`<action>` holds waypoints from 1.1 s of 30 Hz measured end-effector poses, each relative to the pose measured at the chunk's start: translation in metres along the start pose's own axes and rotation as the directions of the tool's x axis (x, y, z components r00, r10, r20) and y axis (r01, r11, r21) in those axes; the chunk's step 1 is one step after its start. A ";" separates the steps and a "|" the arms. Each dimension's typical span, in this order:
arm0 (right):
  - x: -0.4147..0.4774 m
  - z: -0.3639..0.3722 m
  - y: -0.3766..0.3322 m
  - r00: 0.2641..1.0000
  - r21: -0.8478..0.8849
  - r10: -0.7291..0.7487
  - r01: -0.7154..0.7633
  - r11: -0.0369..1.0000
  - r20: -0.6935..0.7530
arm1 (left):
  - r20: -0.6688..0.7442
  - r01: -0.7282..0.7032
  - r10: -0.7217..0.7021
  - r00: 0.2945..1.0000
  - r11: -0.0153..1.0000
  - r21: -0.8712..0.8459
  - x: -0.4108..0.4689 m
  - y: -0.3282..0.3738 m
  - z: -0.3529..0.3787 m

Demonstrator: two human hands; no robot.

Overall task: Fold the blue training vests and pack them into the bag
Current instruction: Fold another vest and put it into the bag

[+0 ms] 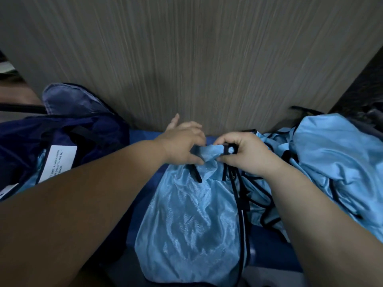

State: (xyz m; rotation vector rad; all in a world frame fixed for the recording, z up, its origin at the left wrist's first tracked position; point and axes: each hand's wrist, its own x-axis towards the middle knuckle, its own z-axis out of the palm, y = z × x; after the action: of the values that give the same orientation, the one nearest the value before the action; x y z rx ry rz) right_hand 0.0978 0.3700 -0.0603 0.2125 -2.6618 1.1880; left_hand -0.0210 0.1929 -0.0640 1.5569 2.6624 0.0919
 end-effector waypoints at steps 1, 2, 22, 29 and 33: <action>-0.004 -0.001 -0.001 1.000 0.004 0.012 -0.012 1.000 0.000 | -0.007 -0.016 0.017 1.000 0.999 0.042 -0.003 -0.001 -0.002; -0.007 -0.002 -0.002 1.000 0.004 0.019 -0.019 1.000 -0.004 | -0.022 -0.036 0.038 0.999 0.997 0.065 -0.006 -0.001 -0.004; -0.075 0.039 -0.036 0.742 -0.444 0.380 -0.123 0.887 0.553 | 0.370 -0.067 0.014 0.929 0.989 0.131 -0.137 0.051 0.018; -0.079 0.037 -0.050 0.778 -0.373 0.483 -0.343 0.862 0.401 | 0.271 0.225 -0.131 0.954 0.908 -0.353 -0.128 0.045 0.026; -0.072 0.040 -0.039 0.908 -0.580 0.419 -0.341 0.740 0.001 | 0.102 0.219 -0.198 0.975 0.939 -0.266 -0.111 0.034 0.041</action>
State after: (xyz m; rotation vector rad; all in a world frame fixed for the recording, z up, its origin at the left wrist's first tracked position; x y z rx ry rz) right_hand 0.1699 0.3171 -0.0766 -0.3934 -3.1303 0.3955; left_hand 0.0663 0.1138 -0.1003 1.1668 2.6023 0.3710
